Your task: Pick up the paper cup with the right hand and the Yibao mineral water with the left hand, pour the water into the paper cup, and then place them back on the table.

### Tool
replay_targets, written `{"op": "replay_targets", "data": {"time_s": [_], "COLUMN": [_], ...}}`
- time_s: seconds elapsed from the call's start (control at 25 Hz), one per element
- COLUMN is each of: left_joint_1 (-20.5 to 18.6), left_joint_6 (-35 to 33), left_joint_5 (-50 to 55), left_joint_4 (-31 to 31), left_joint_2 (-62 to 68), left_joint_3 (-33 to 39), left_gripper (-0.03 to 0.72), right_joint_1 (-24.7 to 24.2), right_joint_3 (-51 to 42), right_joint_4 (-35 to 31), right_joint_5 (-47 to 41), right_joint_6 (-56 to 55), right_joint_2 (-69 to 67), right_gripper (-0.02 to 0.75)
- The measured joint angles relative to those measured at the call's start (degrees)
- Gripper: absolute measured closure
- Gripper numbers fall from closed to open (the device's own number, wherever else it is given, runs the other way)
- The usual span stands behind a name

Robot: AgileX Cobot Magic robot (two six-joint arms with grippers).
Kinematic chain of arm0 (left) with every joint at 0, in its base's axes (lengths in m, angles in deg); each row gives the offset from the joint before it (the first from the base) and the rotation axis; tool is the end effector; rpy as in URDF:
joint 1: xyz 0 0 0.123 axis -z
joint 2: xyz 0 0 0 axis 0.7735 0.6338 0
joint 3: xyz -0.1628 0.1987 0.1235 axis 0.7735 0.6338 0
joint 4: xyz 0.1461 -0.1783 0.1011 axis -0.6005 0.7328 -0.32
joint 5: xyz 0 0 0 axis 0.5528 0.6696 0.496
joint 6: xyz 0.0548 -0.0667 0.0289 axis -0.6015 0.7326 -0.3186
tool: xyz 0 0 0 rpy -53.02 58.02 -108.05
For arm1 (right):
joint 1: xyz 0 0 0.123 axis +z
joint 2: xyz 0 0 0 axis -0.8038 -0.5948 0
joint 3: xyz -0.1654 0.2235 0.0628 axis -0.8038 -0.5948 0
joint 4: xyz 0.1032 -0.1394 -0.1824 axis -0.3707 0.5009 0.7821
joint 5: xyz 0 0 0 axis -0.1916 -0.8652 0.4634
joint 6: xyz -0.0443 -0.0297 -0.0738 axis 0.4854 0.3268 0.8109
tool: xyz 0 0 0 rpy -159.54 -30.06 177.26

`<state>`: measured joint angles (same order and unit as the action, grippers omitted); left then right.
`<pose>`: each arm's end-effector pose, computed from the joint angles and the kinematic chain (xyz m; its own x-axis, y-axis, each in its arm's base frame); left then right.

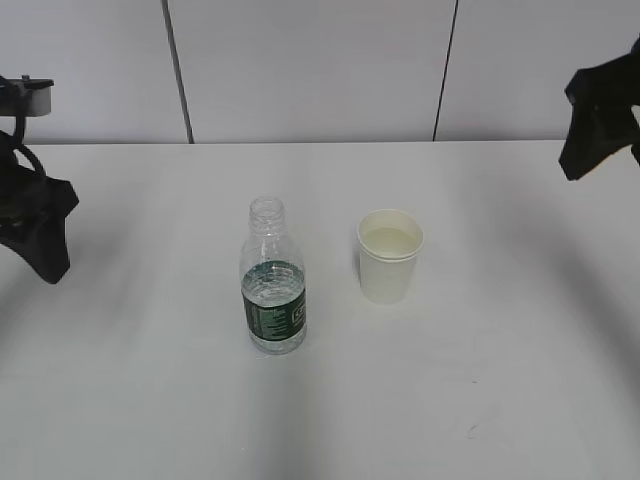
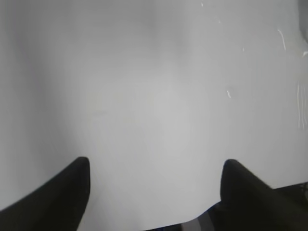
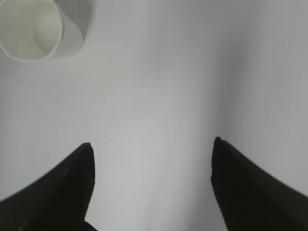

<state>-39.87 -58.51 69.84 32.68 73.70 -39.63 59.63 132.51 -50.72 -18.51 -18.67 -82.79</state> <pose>0.2957 -0.0581 0.2681 -0.9788 0.1878 -0.0812 0.1899 0.9816 -0.0181 0.3044 0.0368 0.3345 -0.9421 -0.1300 -0.3091 -0.1473 0.9885 0.0332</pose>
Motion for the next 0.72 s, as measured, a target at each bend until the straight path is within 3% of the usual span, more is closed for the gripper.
{"op": "replay_targets", "data": {"time_s": [0.36,0.72], "left_joint_1": [0.0,0.0], "left_joint_6": [2.8,5.0], "left_joint_5": [0.2,0.9], "left_joint_4": [-0.1,-0.6], "left_joint_2": [-14.9,-29.5], "left_joint_3": [7.5,14.7], "left_gripper": [0.177,0.177], "right_joint_1": [0.0,0.0], "right_joint_3": [-13.8,-21.9], "right_joint_4": [1.8,2.7], "right_joint_5": [0.0,-0.2], "right_joint_6": [0.1,0.3], "right_joint_2": [12.0,25.0], "right_gripper": [0.153,0.153]}}
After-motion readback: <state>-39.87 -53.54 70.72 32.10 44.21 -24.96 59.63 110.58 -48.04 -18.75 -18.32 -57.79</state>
